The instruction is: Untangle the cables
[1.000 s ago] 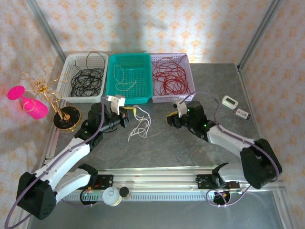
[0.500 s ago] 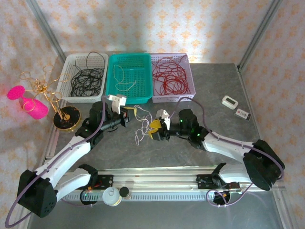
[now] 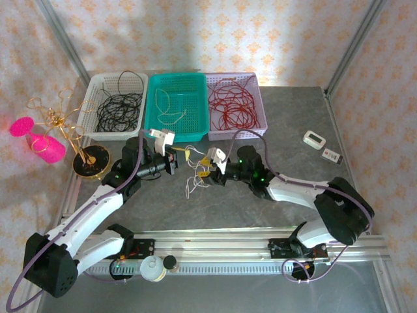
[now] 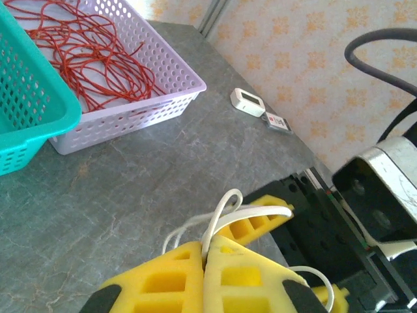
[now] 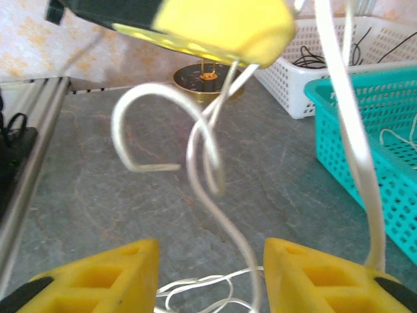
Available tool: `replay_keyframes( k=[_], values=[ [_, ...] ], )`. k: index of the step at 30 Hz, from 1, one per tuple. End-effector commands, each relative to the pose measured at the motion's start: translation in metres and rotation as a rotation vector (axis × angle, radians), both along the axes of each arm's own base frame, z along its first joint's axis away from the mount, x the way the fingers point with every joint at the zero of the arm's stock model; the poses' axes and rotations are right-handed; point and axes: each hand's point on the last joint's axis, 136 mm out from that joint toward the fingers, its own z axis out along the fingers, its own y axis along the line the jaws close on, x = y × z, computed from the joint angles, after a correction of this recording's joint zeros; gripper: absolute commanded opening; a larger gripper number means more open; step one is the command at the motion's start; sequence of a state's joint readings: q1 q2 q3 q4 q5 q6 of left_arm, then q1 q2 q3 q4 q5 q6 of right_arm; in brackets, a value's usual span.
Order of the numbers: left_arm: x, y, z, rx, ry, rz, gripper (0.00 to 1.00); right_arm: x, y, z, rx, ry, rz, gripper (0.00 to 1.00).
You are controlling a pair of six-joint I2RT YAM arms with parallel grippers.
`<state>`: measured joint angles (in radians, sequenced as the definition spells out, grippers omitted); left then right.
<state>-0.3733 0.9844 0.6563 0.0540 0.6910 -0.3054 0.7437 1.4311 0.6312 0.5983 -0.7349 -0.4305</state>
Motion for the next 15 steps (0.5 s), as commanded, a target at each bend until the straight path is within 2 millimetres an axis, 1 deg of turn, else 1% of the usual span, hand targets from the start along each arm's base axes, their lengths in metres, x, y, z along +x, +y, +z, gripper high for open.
replay_keyframes(
  k=[1, 4, 7, 8, 11, 12, 13, 15],
  values=[
    [-0.004, -0.006, 0.01, -0.008, -0.005, -0.036, 0.0, 0.015, 0.006, 0.02, 0.022, -0.114, -0.028, 0.46],
    [-0.004, -0.007, 0.011, -0.012, -0.006, -0.042, 0.0, 0.014, 0.009, 0.007, -0.013, -0.082, -0.007, 0.44],
    [0.0, -0.006, 0.015, -0.022, -0.015, -0.027, 0.0, 0.009, 0.012, -0.01, -0.051, -0.022, 0.031, 0.37],
    [0.001, -0.007, 0.016, -0.03, -0.013, -0.023, 0.0, 0.007, 0.011, -0.015, -0.057, -0.002, 0.036, 0.33],
    [0.01, -0.002, 0.015, -0.029, -0.008, 0.031, 0.0, 0.002, 0.005, -0.023, -0.06, 0.068, 0.015, 0.14],
    [0.015, 0.002, 0.013, -0.019, 0.001, 0.071, 0.0, 0.003, 0.002, -0.026, -0.062, 0.108, -0.014, 0.1],
    [0.019, 0.006, 0.01, -0.01, 0.009, 0.1, 0.0, 0.003, -0.001, -0.027, -0.059, 0.146, -0.045, 0.08],
    [0.03, 0.016, -0.004, 0.012, 0.047, 0.186, 0.01, 0.004, -0.009, -0.028, -0.053, 0.253, -0.117, 0.02]
  ],
)
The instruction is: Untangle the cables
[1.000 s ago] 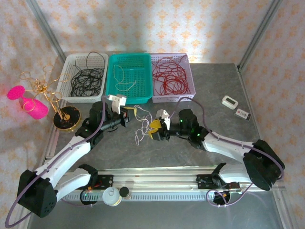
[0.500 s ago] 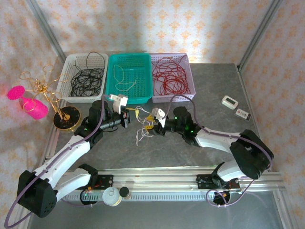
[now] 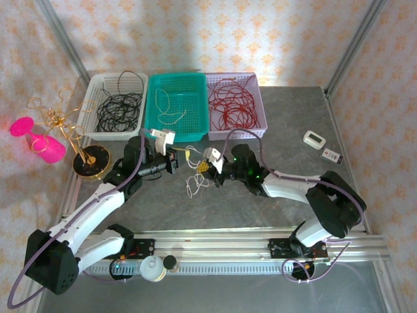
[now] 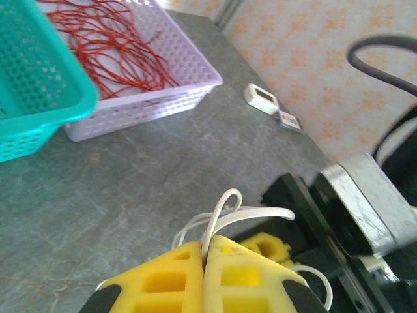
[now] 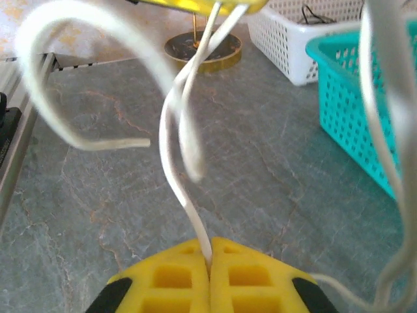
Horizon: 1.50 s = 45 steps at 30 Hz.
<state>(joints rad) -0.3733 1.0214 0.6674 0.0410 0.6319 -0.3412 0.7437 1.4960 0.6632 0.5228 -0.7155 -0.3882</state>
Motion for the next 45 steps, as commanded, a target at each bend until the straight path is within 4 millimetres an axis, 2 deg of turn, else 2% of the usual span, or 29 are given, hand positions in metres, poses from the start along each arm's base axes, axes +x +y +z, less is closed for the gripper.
replay_keyframes(
  k=[1, 2, 3, 4, 6, 9, 11, 14, 16, 19, 22, 23, 26, 31, 38, 41, 45],
  values=[
    [0.025, 0.017, 0.0, 0.006, 0.017, 0.169, 0.13, -0.005, -0.014, 0.001, 0.003, 0.185, -0.111, 0.0],
    [0.029, 0.022, -0.01, 0.009, 0.043, 0.21, 0.31, -0.009, -0.018, 0.001, -0.01, 0.251, -0.134, 0.0],
    [0.032, 0.024, -0.018, 0.002, 0.069, 0.232, 0.43, -0.013, -0.021, 0.001, -0.023, 0.312, -0.151, 0.0],
    [0.033, 0.025, -0.023, -0.009, 0.079, 0.241, 0.49, -0.018, -0.025, 0.0, -0.032, 0.365, -0.163, 0.0],
    [0.031, 0.023, -0.028, -0.049, 0.08, 0.241, 0.51, -0.033, -0.031, -0.005, -0.061, 0.483, -0.162, 0.0],
    [0.03, 0.027, -0.024, -0.081, 0.052, 0.27, 0.56, -0.045, -0.041, -0.014, -0.101, 0.653, -0.224, 0.0],
    [0.023, 0.021, -0.011, -0.097, -0.005, 0.218, 0.59, -0.05, -0.046, -0.018, -0.149, 0.741, -0.267, 0.0],
    [-0.005, -0.009, 0.02, -0.127, -0.147, 0.03, 0.62, -0.056, -0.047, -0.007, -0.173, 0.886, -0.259, 0.0],
    [-0.014, -0.021, 0.022, -0.089, -0.167, -0.015, 0.61, -0.059, -0.041, 0.013, -0.122, 0.971, -0.199, 0.0],
    [-0.027, -0.038, 0.012, -0.071, -0.151, -0.088, 0.59, -0.049, -0.039, 0.043, -0.027, 1.048, -0.177, 0.0],
    [-0.045, -0.048, 0.01, -0.11, -0.178, -0.134, 0.59, -0.028, -0.047, 0.053, 0.043, 1.172, -0.242, 0.0],
    [-0.051, -0.052, 0.015, -0.138, -0.205, -0.151, 0.6, -0.02, -0.049, 0.056, 0.078, 1.205, -0.266, 0.0],
    [-0.062, -0.063, 0.016, -0.175, -0.216, -0.193, 0.64, -0.01, -0.049, 0.06, 0.127, 1.247, -0.309, 0.0],
    [-0.063, -0.086, 0.009, -0.164, -0.17, -0.263, 0.61, 0.001, -0.052, 0.06, 0.132, 1.202, -0.377, 0.0],
    [-0.062, -0.112, 0.001, -0.129, -0.127, -0.326, 0.54, 0.006, -0.054, 0.063, 0.19, 1.193, -0.402, 0.0],
    [-0.057, -0.119, 0.004, -0.12, -0.129, -0.335, 0.43, 0.008, -0.055, 0.061, 0.195, 1.182, -0.416, 0.0],
    [-0.051, -0.12, 0.01, -0.114, -0.138, -0.313, 0.12, 0.008, -0.055, 0.059, 0.202, 1.183, -0.418, 0.0]
  ],
)
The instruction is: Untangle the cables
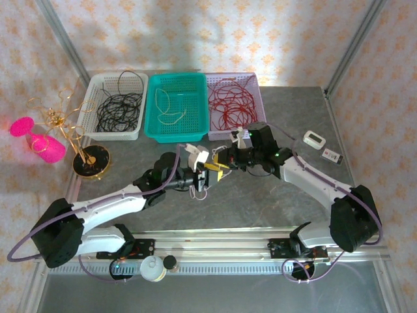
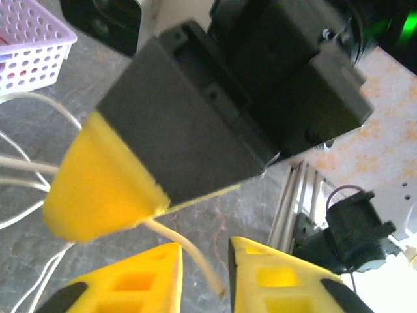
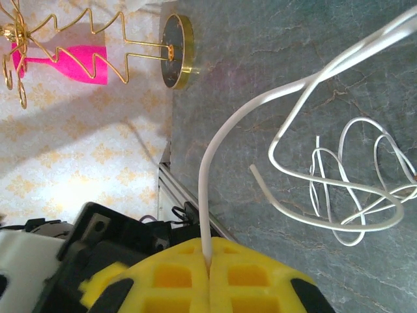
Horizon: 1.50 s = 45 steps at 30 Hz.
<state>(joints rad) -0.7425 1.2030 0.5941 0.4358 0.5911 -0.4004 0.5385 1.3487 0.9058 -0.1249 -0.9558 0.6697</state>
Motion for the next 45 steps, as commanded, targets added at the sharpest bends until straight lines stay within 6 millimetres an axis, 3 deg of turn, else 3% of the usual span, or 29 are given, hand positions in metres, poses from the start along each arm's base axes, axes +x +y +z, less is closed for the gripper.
replay_keyframes(
  k=[1, 9, 14, 18, 22, 25, 30, 34, 39, 45],
  values=[
    [0.006, -0.003, 0.022, -0.022, -0.056, 0.016, 0.01, 0.002, -0.001, 0.01, 0.023, -0.048, -0.026, 0.0],
    [0.004, 0.002, 0.024, 0.006, -0.05, 0.023, 0.0, 0.005, -0.002, 0.017, 0.057, -0.062, -0.062, 0.01],
    [0.018, 0.014, 0.032, 0.05, -0.06, 0.133, 0.0, 0.009, -0.008, 0.024, 0.061, -0.123, -0.085, 0.36],
    [0.03, 0.03, 0.047, 0.131, -0.098, 0.226, 0.0, 0.017, -0.037, 0.024, 0.014, -0.232, -0.151, 0.45],
    [0.03, 0.03, 0.067, 0.169, -0.119, 0.212, 0.0, 0.017, -0.073, 0.026, 0.0, -0.361, -0.225, 0.47],
    [0.032, 0.031, 0.083, 0.197, -0.124, 0.214, 0.0, 0.014, -0.082, 0.029, -0.02, -0.543, -0.21, 0.47],
    [0.029, 0.024, 0.11, 0.195, -0.141, 0.167, 0.0, -0.014, -0.065, 0.064, 0.037, -1.081, -0.02, 0.51],
    [0.027, 0.019, 0.131, 0.184, -0.154, 0.142, 0.0, -0.012, -0.047, 0.091, -0.041, -1.412, 0.048, 0.57],
    [0.024, 0.019, 0.15, 0.177, -0.169, 0.124, 0.0, 0.019, -0.031, 0.115, -0.069, -1.534, 0.017, 0.57],
    [0.016, 0.015, 0.183, 0.134, -0.217, 0.083, 0.0, 0.057, 0.003, 0.103, 0.005, -1.451, 0.038, 0.54]
  ],
)
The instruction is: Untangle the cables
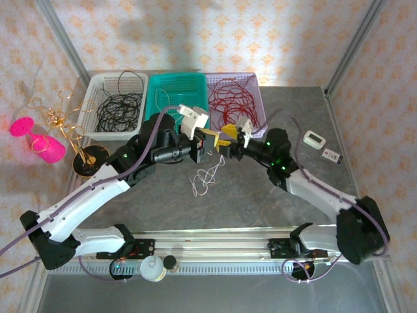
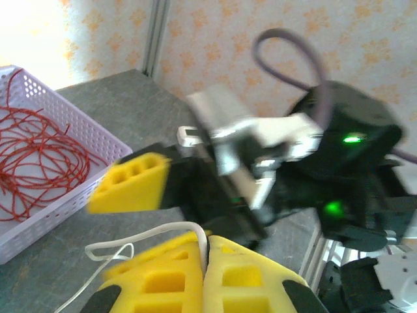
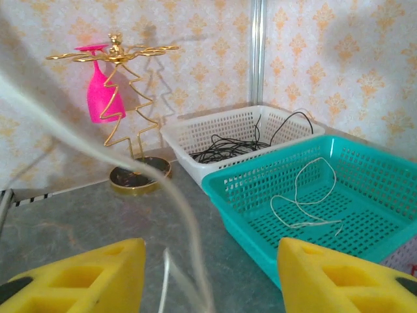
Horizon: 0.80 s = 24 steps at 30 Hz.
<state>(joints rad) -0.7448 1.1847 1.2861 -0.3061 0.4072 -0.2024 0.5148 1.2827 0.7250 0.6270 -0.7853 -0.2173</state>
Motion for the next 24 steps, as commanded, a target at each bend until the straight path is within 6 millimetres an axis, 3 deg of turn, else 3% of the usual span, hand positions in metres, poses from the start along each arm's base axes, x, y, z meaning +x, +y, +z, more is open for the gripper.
replay_keyframes(
  k=[1, 6, 13, 20, 24],
  values=[
    [-0.009, -0.003, 0.027, -0.018, -0.05, -0.051, 0.0, 0.012, 0.02, 0.013, 0.055, -0.045, 0.033, 0.53],
    [-0.015, 0.003, 0.072, -0.062, -0.14, -0.054, 0.0, 0.02, 0.045, -0.032, 0.037, 0.089, 0.025, 0.43],
    [-0.021, 0.023, 0.15, -0.135, -0.318, 0.002, 0.0, 0.008, 0.039, -0.111, 0.016, 0.27, -0.041, 0.31],
    [-0.018, 0.039, 0.201, -0.199, -0.434, 0.087, 0.0, 0.011, 0.029, -0.142, -0.011, 0.32, -0.11, 0.25],
    [-0.025, 0.059, 0.249, -0.281, -0.548, 0.161, 0.0, 0.019, 0.028, -0.16, -0.041, 0.365, -0.152, 0.23]
  ],
)
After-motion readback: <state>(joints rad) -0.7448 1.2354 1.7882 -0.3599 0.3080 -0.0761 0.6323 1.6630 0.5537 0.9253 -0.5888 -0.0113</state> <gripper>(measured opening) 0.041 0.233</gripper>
